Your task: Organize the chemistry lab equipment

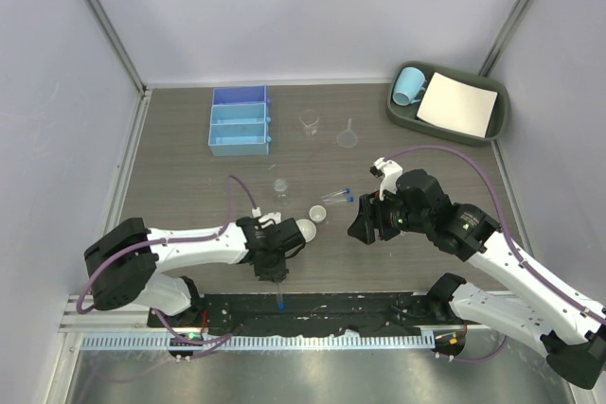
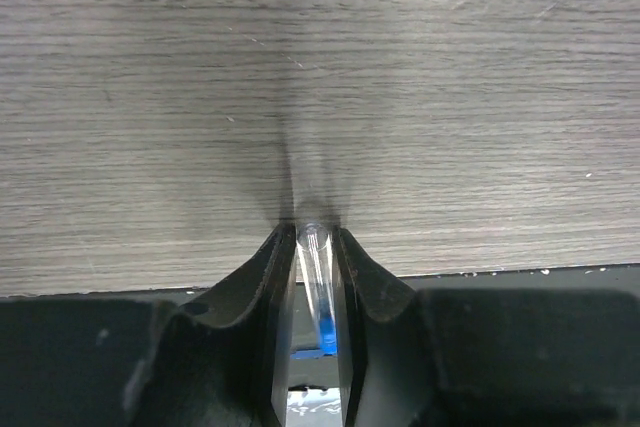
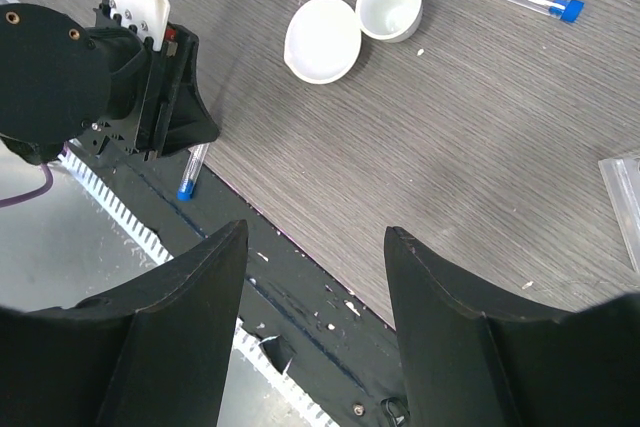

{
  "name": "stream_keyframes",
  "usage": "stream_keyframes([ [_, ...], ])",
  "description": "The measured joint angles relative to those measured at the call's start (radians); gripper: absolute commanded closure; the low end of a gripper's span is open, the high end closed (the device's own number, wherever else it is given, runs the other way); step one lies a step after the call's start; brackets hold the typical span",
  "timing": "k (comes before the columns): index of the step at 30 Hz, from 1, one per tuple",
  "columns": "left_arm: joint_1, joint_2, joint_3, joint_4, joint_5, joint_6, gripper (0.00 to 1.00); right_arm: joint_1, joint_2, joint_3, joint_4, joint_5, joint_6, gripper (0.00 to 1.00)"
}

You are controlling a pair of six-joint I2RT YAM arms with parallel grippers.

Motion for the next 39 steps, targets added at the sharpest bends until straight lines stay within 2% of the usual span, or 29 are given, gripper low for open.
stream_keyframes([
  [8,-0.024,0.0,-0.001,0.018,0.0,-0.031,0.86,0.003,0.0,0.0,0.0,0.006,0.001,0.38],
  [14,-0.027,0.007,0.016,0.006,-0.018,-0.032,0.88,0.006,-0.013,0.0,-0.001,0.007,0.005,0.38],
  [16,-0.026,0.013,0.048,-0.011,-0.039,-0.027,0.89,0.007,-0.024,0.0,-0.001,0.01,0.009,0.38],
  [18,-0.025,0.017,0.101,-0.03,-0.06,-0.019,0.94,0.007,-0.038,0.0,-0.001,0.013,0.016,0.38],
  [22,-0.004,0.017,0.198,-0.029,-0.082,0.008,0.95,0.008,-0.069,0.0,-0.002,0.014,0.029,0.38],
  [30,0.113,-0.012,0.246,0.027,-0.074,0.074,0.95,0.008,-0.138,-0.008,0.001,0.011,0.066,0.38],
  [39,0.3,-0.177,0.166,0.229,0.067,0.085,0.97,0.008,-0.206,-0.116,0.121,-0.025,0.166,0.41],
])
